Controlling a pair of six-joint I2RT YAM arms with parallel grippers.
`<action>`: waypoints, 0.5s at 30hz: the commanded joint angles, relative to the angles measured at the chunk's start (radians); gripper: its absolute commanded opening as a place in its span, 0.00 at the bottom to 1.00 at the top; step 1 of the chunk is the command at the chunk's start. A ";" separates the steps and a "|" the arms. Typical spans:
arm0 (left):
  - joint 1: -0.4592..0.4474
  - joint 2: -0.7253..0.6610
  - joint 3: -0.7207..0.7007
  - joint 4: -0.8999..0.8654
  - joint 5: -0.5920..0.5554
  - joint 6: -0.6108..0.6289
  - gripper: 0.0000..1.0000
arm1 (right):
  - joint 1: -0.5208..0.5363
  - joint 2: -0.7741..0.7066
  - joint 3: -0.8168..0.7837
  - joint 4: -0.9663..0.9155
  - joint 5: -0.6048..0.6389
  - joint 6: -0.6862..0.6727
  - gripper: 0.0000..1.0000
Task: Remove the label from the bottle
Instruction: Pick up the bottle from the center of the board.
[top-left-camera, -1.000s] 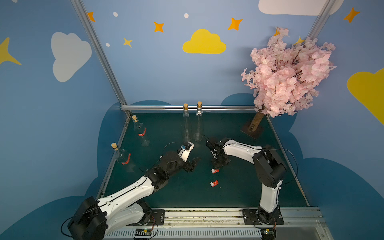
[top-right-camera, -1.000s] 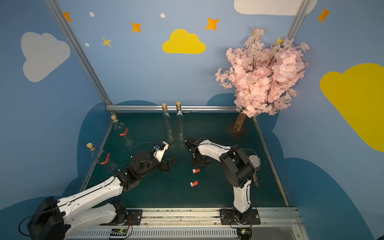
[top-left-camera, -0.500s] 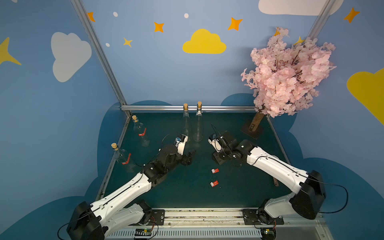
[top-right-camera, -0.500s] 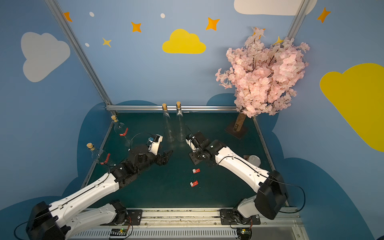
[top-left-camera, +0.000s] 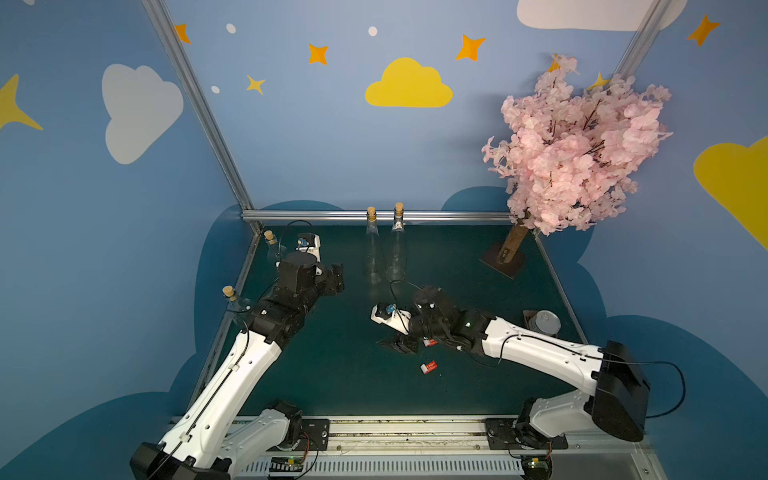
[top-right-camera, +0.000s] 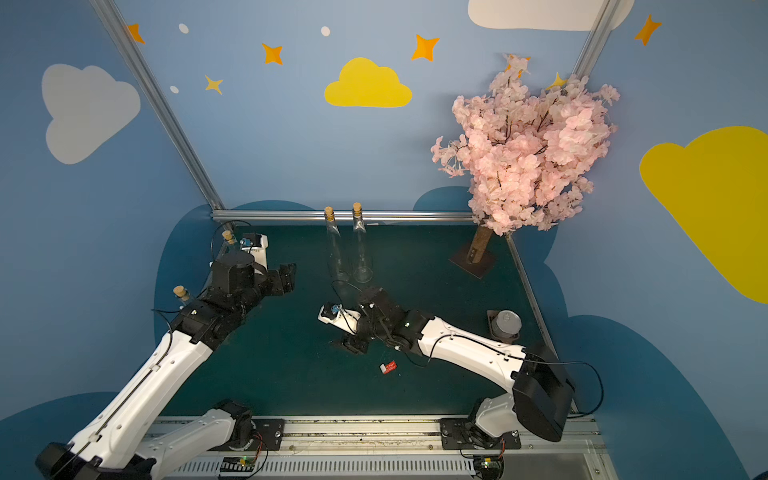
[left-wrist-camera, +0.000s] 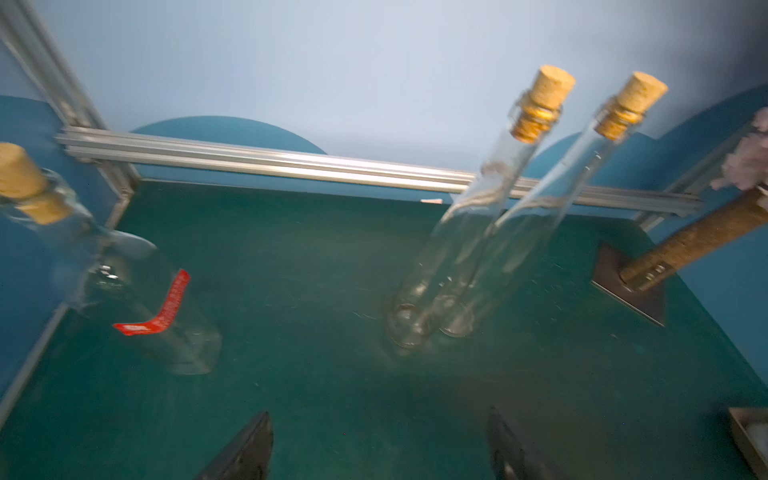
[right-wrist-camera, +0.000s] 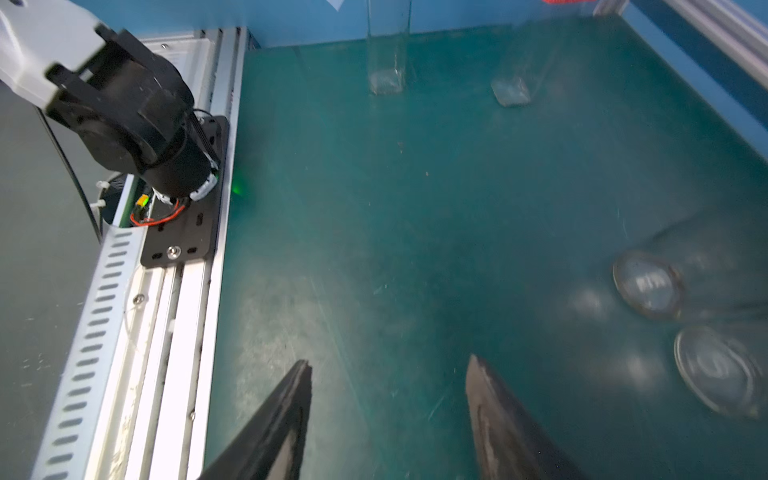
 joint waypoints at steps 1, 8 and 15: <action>0.046 0.053 0.083 -0.086 -0.107 0.001 0.65 | 0.006 0.060 0.092 0.026 -0.107 -0.059 0.63; 0.198 0.199 0.231 -0.143 -0.096 -0.007 0.64 | 0.009 0.140 0.188 -0.002 -0.176 -0.066 0.65; 0.303 0.337 0.368 -0.199 -0.119 -0.030 0.66 | 0.009 0.153 0.180 0.007 -0.191 -0.056 0.66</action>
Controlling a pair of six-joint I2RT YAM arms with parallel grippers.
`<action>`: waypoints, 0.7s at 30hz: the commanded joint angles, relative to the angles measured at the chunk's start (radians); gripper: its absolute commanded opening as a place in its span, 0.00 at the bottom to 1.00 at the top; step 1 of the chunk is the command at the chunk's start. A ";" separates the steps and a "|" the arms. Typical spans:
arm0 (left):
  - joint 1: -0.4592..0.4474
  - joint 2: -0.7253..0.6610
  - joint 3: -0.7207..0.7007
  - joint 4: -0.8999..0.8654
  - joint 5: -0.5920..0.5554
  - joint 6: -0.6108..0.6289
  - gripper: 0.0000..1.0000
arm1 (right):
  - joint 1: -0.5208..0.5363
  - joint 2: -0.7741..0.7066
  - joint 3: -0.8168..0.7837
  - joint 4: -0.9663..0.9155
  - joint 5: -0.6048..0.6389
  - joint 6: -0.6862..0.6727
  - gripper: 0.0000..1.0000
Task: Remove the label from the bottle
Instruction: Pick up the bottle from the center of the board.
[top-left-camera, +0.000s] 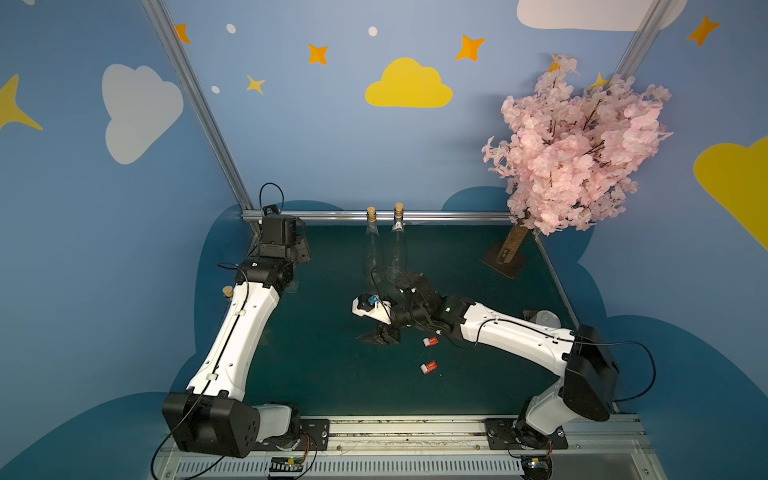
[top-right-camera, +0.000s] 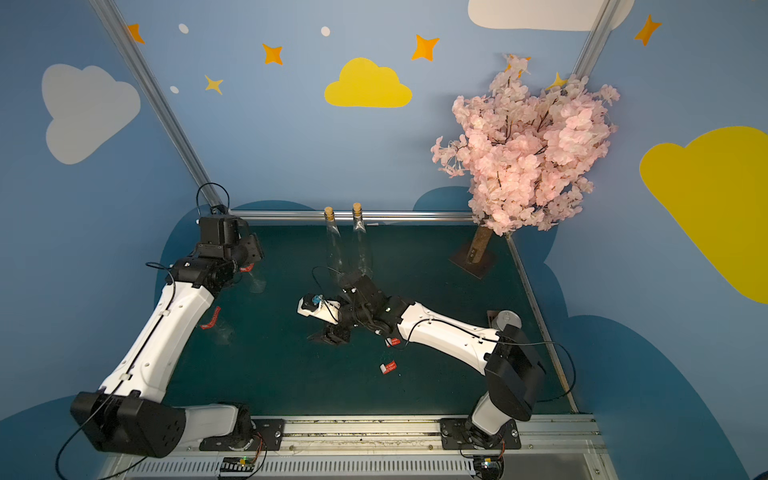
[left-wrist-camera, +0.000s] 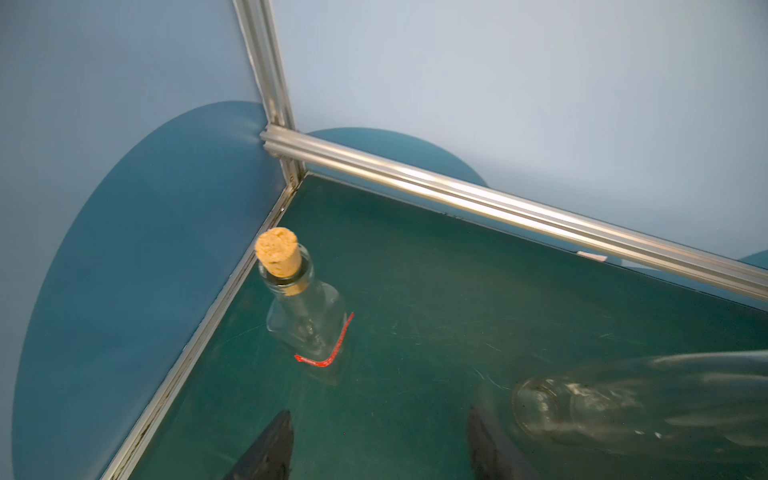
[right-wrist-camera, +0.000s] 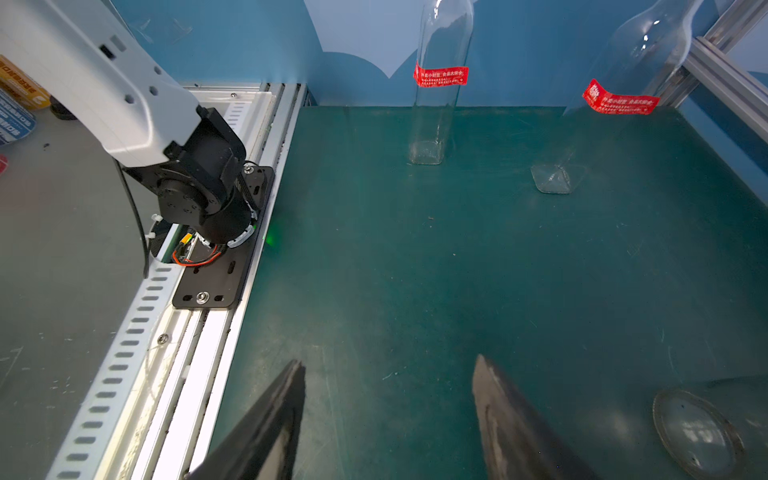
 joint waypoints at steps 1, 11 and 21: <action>0.038 0.049 0.068 -0.052 -0.021 -0.015 0.65 | 0.006 0.017 0.011 0.002 -0.035 0.000 0.66; 0.085 0.180 0.175 -0.047 -0.103 0.013 0.63 | 0.003 0.039 0.016 -0.001 -0.045 0.011 0.67; 0.115 0.286 0.223 -0.004 -0.117 0.039 0.61 | 0.002 0.036 0.022 -0.029 -0.045 0.005 0.68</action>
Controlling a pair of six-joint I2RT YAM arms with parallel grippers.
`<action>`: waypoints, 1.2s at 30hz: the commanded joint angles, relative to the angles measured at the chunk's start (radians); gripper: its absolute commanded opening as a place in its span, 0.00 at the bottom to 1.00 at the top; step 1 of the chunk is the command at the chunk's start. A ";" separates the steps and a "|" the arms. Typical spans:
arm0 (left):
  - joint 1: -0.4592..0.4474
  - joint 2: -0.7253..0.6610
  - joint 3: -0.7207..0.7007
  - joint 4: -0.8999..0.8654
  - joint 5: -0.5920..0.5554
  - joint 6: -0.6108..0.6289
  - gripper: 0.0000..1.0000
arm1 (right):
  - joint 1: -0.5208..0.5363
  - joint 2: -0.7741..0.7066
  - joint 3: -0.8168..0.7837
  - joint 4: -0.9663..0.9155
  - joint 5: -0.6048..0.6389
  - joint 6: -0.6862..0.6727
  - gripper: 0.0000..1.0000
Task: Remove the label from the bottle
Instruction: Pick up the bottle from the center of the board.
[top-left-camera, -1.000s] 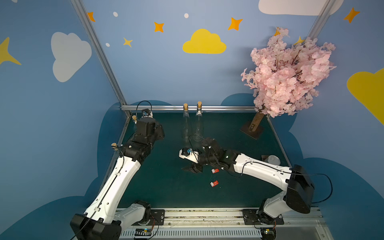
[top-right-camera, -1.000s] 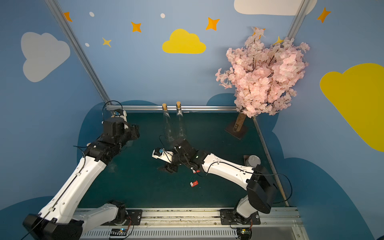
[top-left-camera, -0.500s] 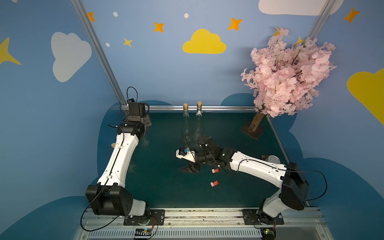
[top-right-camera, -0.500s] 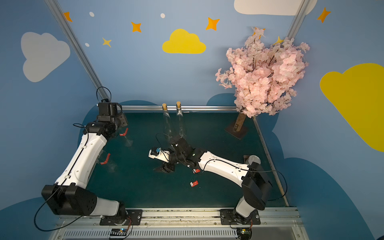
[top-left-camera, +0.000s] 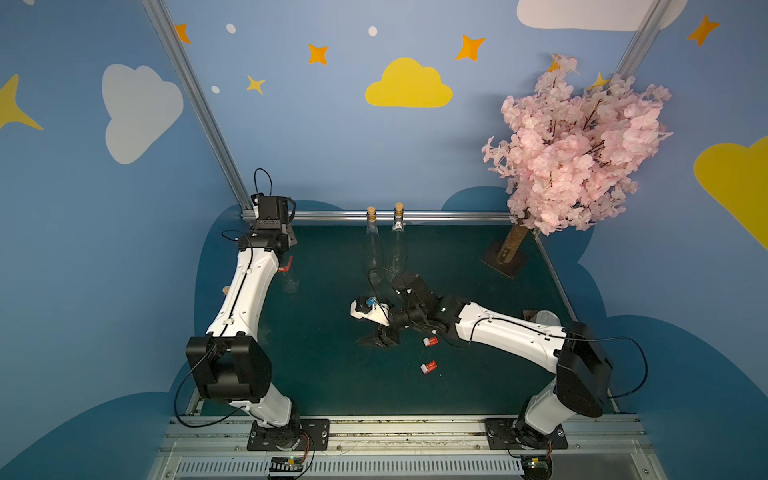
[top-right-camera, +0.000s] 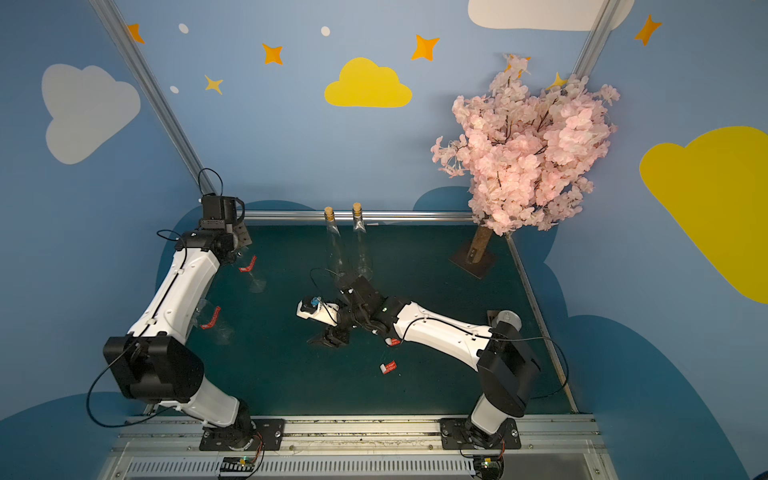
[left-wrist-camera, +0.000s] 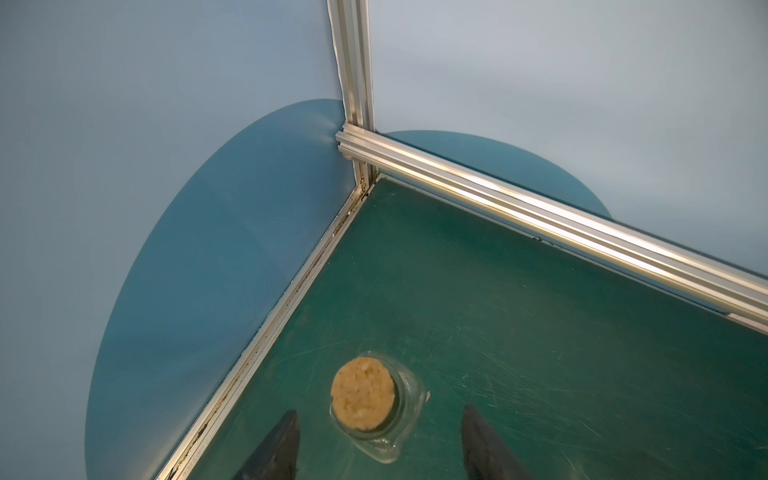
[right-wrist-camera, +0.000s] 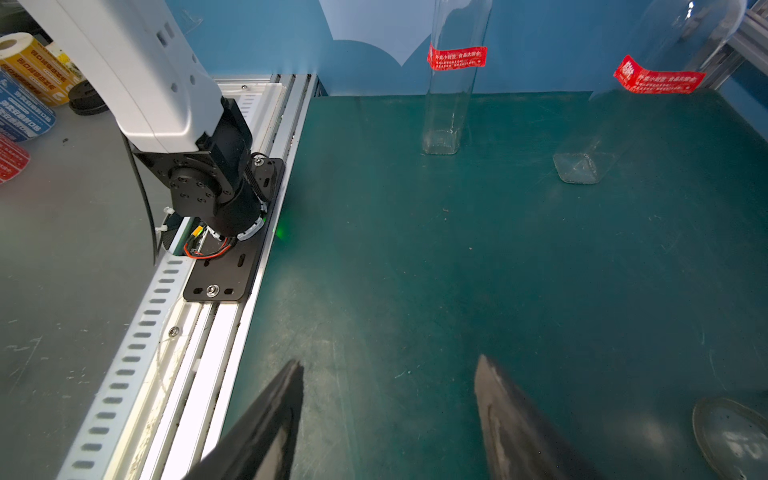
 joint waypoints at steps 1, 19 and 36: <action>0.014 0.031 0.038 0.019 -0.014 0.023 0.61 | 0.001 0.000 0.020 -0.024 -0.017 0.001 0.68; 0.056 0.105 0.038 0.071 0.052 0.006 0.51 | -0.006 0.011 0.026 -0.030 -0.028 0.016 0.68; 0.056 0.101 0.017 0.070 0.050 0.009 0.25 | -0.006 0.004 0.019 -0.038 -0.024 0.032 0.68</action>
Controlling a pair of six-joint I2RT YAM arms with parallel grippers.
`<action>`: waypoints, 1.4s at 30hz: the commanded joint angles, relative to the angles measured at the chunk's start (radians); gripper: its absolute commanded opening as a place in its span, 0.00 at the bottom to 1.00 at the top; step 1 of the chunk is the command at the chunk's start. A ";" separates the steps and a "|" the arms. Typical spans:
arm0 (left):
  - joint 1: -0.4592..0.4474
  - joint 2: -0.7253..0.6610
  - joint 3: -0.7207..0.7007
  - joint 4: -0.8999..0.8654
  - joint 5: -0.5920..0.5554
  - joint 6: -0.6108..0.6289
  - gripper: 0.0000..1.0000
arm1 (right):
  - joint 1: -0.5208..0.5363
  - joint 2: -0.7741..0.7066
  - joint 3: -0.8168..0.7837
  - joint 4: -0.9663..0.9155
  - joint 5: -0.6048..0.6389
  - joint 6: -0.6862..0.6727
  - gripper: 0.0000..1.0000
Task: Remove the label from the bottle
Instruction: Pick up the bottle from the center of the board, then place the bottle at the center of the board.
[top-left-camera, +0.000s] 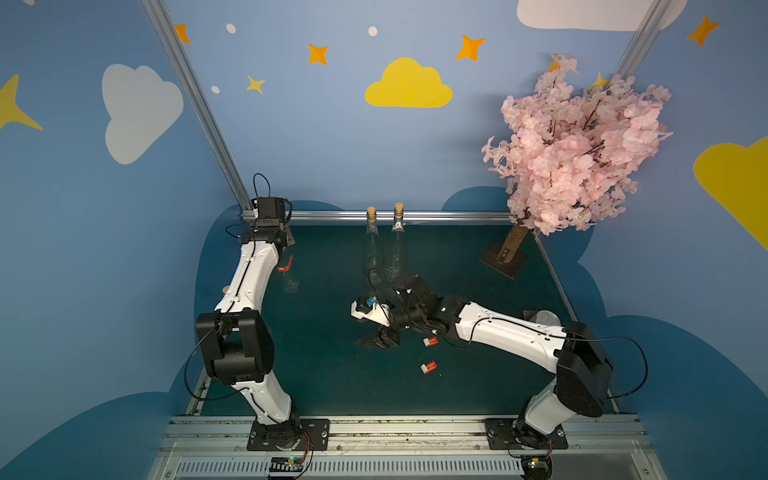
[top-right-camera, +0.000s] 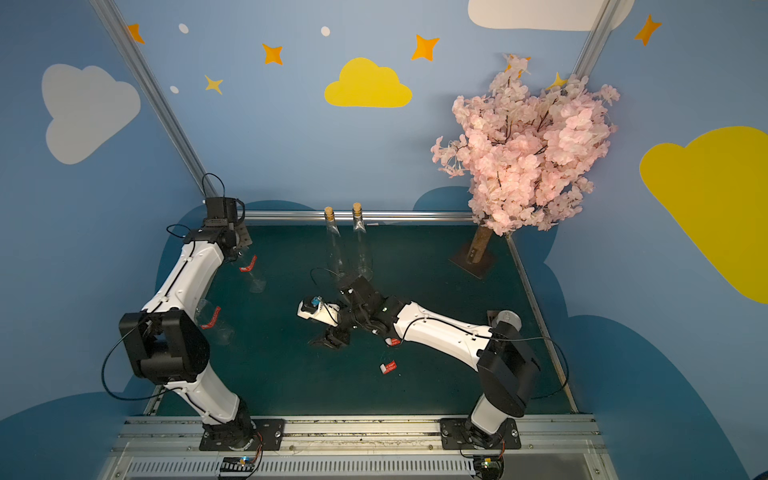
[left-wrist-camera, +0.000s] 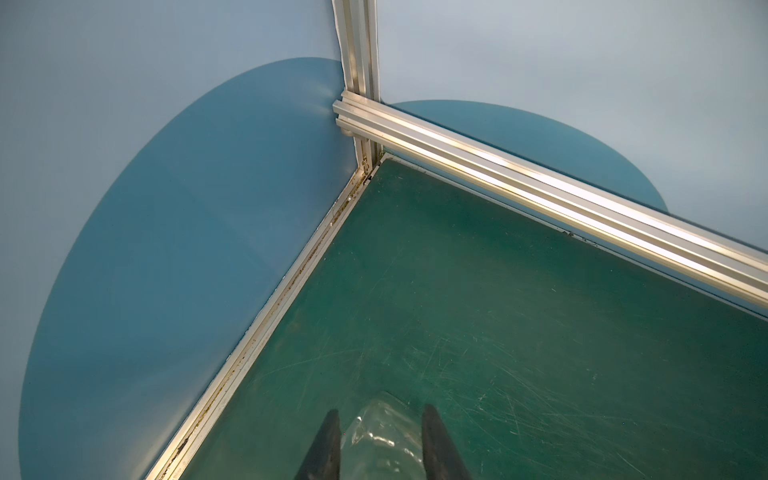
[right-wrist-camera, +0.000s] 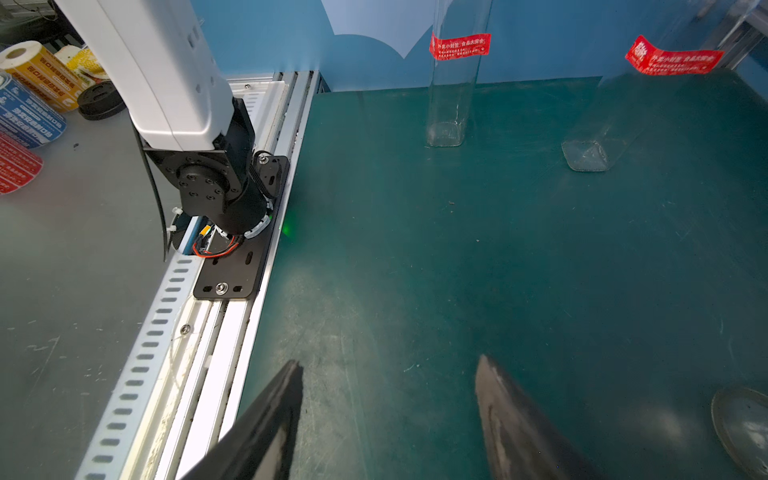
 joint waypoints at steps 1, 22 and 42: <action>0.002 -0.022 -0.001 0.009 0.004 0.002 0.23 | -0.005 0.003 0.018 -0.021 -0.016 0.009 0.68; -0.089 -0.199 -0.099 0.029 0.175 0.047 0.03 | -0.015 -0.051 -0.038 0.035 0.044 0.032 0.68; -0.371 -0.463 -0.271 -0.038 0.445 0.278 0.03 | -0.052 -0.150 -0.179 0.111 0.106 0.101 0.67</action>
